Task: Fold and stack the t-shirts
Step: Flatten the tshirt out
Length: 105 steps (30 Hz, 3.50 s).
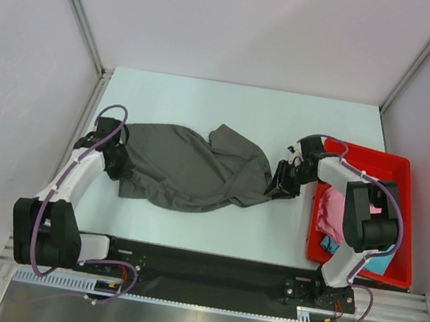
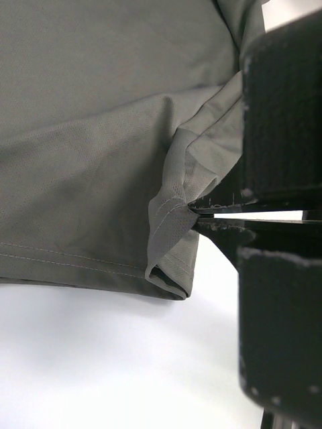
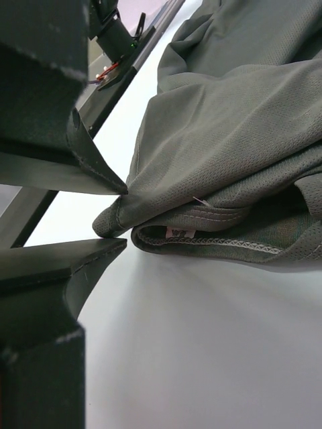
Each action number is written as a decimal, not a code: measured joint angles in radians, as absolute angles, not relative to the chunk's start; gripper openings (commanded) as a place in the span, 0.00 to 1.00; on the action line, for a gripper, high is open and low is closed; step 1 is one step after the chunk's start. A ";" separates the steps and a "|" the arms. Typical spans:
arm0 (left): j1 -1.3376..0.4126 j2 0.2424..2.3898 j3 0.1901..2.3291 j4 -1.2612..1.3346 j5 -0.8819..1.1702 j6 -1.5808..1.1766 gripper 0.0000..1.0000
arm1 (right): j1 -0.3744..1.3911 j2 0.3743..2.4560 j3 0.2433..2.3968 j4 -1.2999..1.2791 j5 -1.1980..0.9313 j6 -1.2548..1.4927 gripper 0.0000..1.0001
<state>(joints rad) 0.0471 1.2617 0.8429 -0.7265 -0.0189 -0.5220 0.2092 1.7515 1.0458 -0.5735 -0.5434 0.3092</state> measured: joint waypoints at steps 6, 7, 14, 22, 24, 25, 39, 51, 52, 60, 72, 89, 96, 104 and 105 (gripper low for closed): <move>0.047 1.258 0.838 -0.726 -0.009 -0.522 0.00 | 0.209 1.758 1.046 -0.564 -0.548 0.313 0.00; 0.047 1.254 0.836 -0.727 -0.005 -0.522 0.00 | 0.209 1.758 1.046 -0.562 -0.547 0.313 0.00; 0.047 1.181 0.836 -0.781 -0.030 -0.527 0.00 | 0.208 1.709 1.136 -0.641 -0.476 0.406 0.00; 0.047 1.079 0.989 -0.844 -0.078 -0.569 0.00 | 0.141 1.569 1.408 -0.535 -0.455 0.735 0.00; 0.047 1.071 1.050 -0.836 -0.081 -0.580 0.00 | 0.121 1.562 1.439 -0.480 -0.461 0.804 0.00; 0.047 1.068 1.081 -0.834 -0.084 -0.586 0.00 | 0.113 1.559 1.448 -0.454 -0.461 0.835 0.00; 0.047 1.108 1.550 -0.722 0.049 -0.532 0.00 | 0.089 1.525 1.697 -0.196 -0.461 0.990 0.00; 0.047 1.108 1.885 -0.646 0.187 -0.514 0.00 | 0.083 1.400 2.000 -0.146 -0.447 0.861 0.00; 0.047 1.095 1.887 -0.648 0.189 -0.514 0.00 | 0.083 1.379 2.011 -0.147 -0.442 0.848 0.00; 0.035 0.949 1.873 -0.668 0.181 -0.514 0.00 | 0.081 1.212 2.042 -0.154 -0.408 0.780 0.00; 0.032 1.061 1.800 -0.699 0.159 -0.486 0.00 | 0.081 1.376 2.020 -0.215 -0.408 0.765 0.00; 0.032 1.207 1.829 -0.709 0.160 -0.461 0.00 | 0.081 1.477 2.035 -0.282 -0.408 0.745 0.00; 0.026 1.041 1.795 -0.724 0.147 -0.461 0.00 | 0.081 1.337 2.021 -0.339 -0.403 0.717 0.00; -0.100 0.861 1.835 -0.762 0.018 -0.415 0.00 | 0.081 1.127 2.020 -0.354 -0.403 0.702 0.00; -0.115 0.852 1.846 -0.768 -0.005 -0.407 0.00 | 0.081 1.107 2.021 -0.353 -0.403 0.704 0.00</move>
